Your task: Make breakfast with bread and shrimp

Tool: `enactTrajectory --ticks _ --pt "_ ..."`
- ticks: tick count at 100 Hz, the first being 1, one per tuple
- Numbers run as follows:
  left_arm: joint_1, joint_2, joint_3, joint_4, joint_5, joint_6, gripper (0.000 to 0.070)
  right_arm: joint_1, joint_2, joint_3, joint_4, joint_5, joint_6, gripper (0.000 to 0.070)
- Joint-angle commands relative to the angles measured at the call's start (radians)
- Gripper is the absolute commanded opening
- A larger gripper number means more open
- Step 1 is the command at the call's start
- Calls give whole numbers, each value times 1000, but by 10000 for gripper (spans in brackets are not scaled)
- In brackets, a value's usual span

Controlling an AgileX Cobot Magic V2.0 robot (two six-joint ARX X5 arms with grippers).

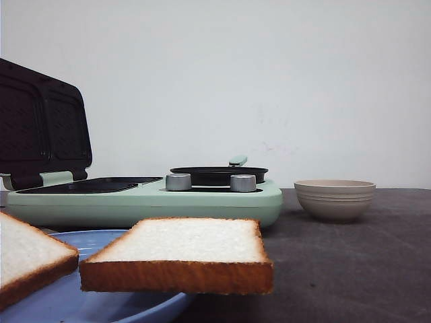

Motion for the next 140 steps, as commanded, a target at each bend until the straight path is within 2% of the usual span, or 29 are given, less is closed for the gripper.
enactTrajectory --ticks 1,78,90,110,123,131,140 --pt "1 0 -17 -5 8 16 0 3 0 -3 2 1 -4 2" --pt "1 1 -17 -5 12 16 0 3 0 -3 2 0 2 2" --pt "1 0 -17 -5 13 7 0 3 0 -3 2 0 35 2" --pt "1 1 -17 -5 13 -97 0 3 0 -3 2 -19 169 2" --pt "1 1 -9 -7 13 -227 0 3 0 8 -2 -84 243 2" --pt "1 1 6 -21 13 -302 3 3 0 36 -54 -119 288 2" --pt "1 1 40 -66 46 -316 4 3 1 87 -130 -137 369 2"
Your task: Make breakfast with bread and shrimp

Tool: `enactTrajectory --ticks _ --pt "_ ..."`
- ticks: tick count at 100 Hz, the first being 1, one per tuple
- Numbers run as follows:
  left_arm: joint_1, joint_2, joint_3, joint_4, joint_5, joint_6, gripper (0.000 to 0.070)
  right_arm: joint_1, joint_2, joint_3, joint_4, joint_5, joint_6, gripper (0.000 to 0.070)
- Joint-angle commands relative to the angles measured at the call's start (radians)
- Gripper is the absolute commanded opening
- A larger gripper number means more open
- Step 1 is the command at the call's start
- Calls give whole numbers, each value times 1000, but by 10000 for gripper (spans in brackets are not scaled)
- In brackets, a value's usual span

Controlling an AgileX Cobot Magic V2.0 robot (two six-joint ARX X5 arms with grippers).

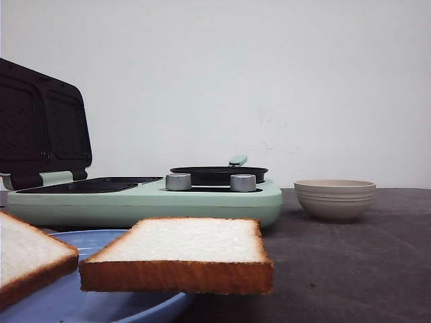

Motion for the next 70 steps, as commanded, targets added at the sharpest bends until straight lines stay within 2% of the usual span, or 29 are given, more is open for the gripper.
enactTrajectory --ticks 1,20,35,46,61,70 --pt "1 2 30 -37 31 -58 4 3 1 50 -32 -10 114 2" --pt "1 50 195 -151 92 -94 6 3 73 164 -75 -84 237 1" --pt "1 172 375 -237 111 -120 6 3 239 277 -164 -161 262 1" --pt "1 284 478 -277 191 -111 6 3 381 361 -224 -269 317 1" --pt "1 422 568 -378 325 -108 5 3 541 446 -238 -468 318 2" --pt "1 483 591 -456 388 -109 4 3 591 475 -236 -522 307 2"
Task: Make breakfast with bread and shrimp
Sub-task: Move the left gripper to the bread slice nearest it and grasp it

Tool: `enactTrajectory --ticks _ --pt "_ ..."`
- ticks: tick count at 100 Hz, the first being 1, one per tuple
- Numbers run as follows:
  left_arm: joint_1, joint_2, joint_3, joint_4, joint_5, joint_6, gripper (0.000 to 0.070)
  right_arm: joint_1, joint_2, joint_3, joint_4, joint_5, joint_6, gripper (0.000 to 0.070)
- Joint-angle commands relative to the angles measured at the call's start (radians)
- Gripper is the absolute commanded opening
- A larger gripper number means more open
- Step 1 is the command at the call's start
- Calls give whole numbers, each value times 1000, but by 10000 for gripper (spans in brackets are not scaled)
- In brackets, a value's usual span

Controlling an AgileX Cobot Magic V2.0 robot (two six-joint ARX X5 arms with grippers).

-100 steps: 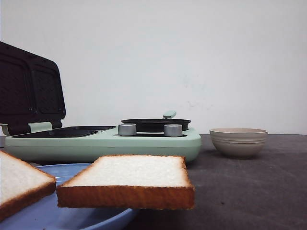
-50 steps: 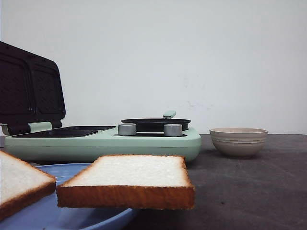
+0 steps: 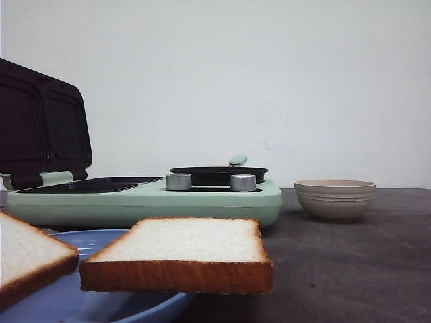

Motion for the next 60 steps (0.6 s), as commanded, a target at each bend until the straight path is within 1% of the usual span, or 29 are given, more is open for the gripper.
enactTrajectory --ticks 1,8,16,32,37,40,47,51,55,60 --pt "1 32 19 -45 43 3 4 3 23 24 7 -31 4 2" --pt "1 56 21 -94 61 3 5 3 37 28 13 -27 2 2" --pt "1 66 21 -150 61 4 5 3 37 28 14 -26 -1 2" --pt "1 62 21 -233 61 55 11 3 37 28 3 -29 -6 2" --pt "1 63 21 -256 65 60 54 3 37 28 -2 -30 -8 2" --pt "1 64 21 -269 68 61 92 3 37 28 -2 -33 -15 3" --pt "1 75 21 -306 67 64 210 3 37 28 -2 -54 -42 4" --pt "1 85 21 -325 67 73 263 3 37 28 -2 -63 -52 12" --pt "1 100 21 -343 67 78 290 4 37 28 -3 -65 -55 48" --pt "1 124 21 -357 67 77 320 4 37 28 -3 -64 -55 146"
